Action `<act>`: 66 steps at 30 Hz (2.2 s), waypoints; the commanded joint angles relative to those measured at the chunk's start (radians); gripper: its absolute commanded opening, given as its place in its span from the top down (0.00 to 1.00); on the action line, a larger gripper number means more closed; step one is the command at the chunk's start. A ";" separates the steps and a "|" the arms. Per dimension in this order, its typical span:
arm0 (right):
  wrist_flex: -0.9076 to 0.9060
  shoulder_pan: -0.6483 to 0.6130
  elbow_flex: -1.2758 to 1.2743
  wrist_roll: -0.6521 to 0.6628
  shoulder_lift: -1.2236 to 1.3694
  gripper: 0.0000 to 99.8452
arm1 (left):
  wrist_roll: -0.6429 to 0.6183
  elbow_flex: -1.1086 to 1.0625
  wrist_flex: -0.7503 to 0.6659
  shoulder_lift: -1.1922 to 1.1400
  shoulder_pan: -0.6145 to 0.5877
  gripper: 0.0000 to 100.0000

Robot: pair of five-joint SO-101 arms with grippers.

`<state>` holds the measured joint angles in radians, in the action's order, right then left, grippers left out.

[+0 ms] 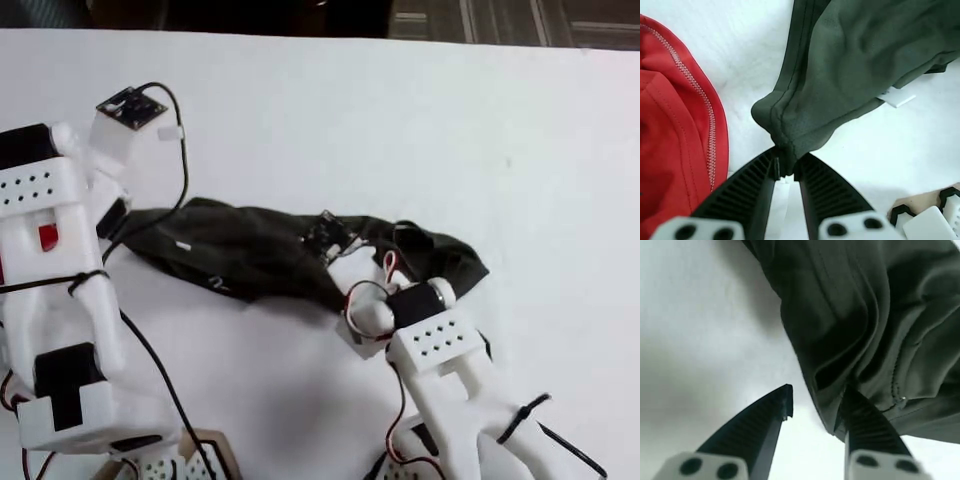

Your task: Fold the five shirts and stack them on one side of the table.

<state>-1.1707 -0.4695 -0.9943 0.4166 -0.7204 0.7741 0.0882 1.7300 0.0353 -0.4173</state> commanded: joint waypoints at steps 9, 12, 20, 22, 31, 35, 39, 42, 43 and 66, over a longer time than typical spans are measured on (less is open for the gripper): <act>0.087 0.005 -0.005 0.009 -0.025 0.98 | 0.000 0.004 -0.003 0.006 0.003 0.97; 0.082 0.007 -0.006 0.009 -0.025 0.96 | 0.000 0.004 -0.002 0.006 0.002 0.97; 0.087 0.073 -0.032 0.008 -0.025 0.86 | 0.000 0.004 -0.002 0.006 0.000 0.97; 0.087 0.077 -0.035 0.008 -0.025 0.86 | -0.002 0.004 -0.002 0.006 0.000 0.97; 0.156 0.076 -0.037 0.009 0.035 0.92 | -0.002 0.004 -0.002 0.006 0.002 0.97; 0.194 0.077 -0.021 0.009 0.120 0.98 | -0.002 0.004 0.000 0.006 -0.002 0.97; 0.179 0.105 0.035 0.008 0.111 0.98 | -0.002 0.004 0.000 0.006 -0.002 0.97; 0.090 0.162 0.130 0.008 0.056 0.98 | -0.002 0.004 0.000 0.011 -0.002 0.97; 0.048 0.180 0.170 0.008 0.033 0.98 | -0.002 0.007 0.000 0.012 -0.002 0.97; -0.004 0.461 0.701 0.141 -0.145 0.98 | -0.011 0.137 0.052 0.407 -0.002 0.97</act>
<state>-1.1937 -0.0245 -0.3882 0.5501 -0.8232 0.7741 0.1834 1.7683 0.3099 -0.4250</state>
